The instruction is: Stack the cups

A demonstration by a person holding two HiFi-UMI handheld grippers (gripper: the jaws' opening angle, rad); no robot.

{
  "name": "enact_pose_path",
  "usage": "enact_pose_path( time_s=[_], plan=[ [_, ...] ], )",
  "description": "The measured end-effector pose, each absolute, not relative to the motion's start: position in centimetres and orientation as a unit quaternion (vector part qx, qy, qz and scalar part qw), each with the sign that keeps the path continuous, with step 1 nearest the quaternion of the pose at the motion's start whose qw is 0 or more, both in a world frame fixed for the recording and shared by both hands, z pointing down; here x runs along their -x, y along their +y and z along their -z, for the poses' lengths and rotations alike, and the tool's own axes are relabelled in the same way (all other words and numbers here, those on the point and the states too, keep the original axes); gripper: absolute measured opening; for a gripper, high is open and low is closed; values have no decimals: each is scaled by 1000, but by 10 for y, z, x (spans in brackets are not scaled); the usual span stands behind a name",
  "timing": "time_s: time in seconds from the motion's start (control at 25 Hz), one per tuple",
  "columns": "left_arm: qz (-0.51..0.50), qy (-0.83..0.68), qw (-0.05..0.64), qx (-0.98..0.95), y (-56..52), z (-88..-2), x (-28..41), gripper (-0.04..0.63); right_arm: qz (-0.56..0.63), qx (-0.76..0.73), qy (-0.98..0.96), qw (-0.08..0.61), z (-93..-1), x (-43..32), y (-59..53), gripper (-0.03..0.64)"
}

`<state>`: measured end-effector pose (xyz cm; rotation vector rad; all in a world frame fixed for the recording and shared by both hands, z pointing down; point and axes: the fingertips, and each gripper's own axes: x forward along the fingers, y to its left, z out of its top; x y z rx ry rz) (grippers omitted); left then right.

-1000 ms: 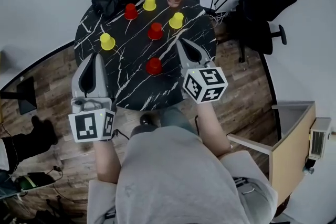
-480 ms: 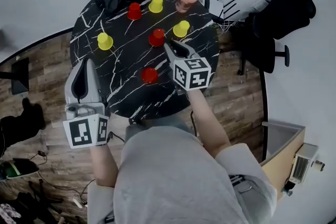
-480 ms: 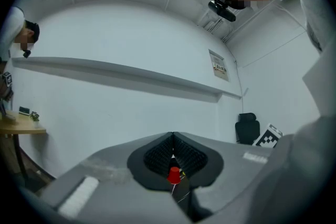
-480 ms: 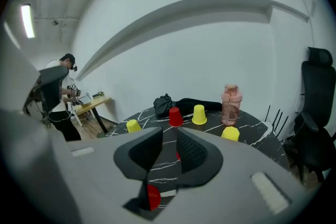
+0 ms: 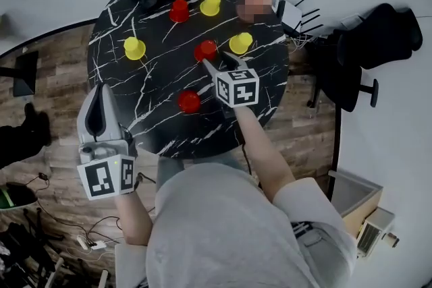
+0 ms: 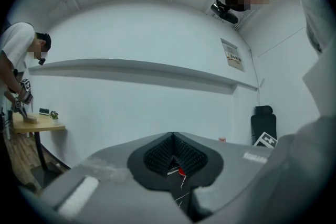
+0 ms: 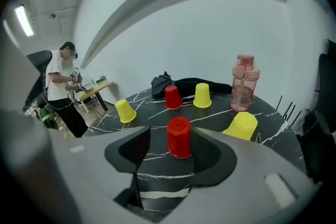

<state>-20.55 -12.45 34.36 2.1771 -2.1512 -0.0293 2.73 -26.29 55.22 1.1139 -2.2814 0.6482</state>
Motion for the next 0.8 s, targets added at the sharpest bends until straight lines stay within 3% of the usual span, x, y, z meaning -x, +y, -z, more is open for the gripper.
enact_pose_path(
  time_s=[0.4, 0.52, 0.6, 0.8],
  plan=[
    [-11, -740, 53, -670, -107, -362, 217, 6, -252, -395, -836, 285, -596, -19, -285, 285],
    [-14, -744, 54, -665, -103, -363, 220, 6, -250, -403, -831, 292, -604, -19, -290, 273],
    [-14, -745, 54, -665, -102, -363, 221, 6, -242, -410, -828, 297, -606, -21, -292, 223],
    [-15, -737, 50, -674, -104, -358, 219, 6, -220, -416, -834, 288, -595, -26, -286, 215]
  ],
)
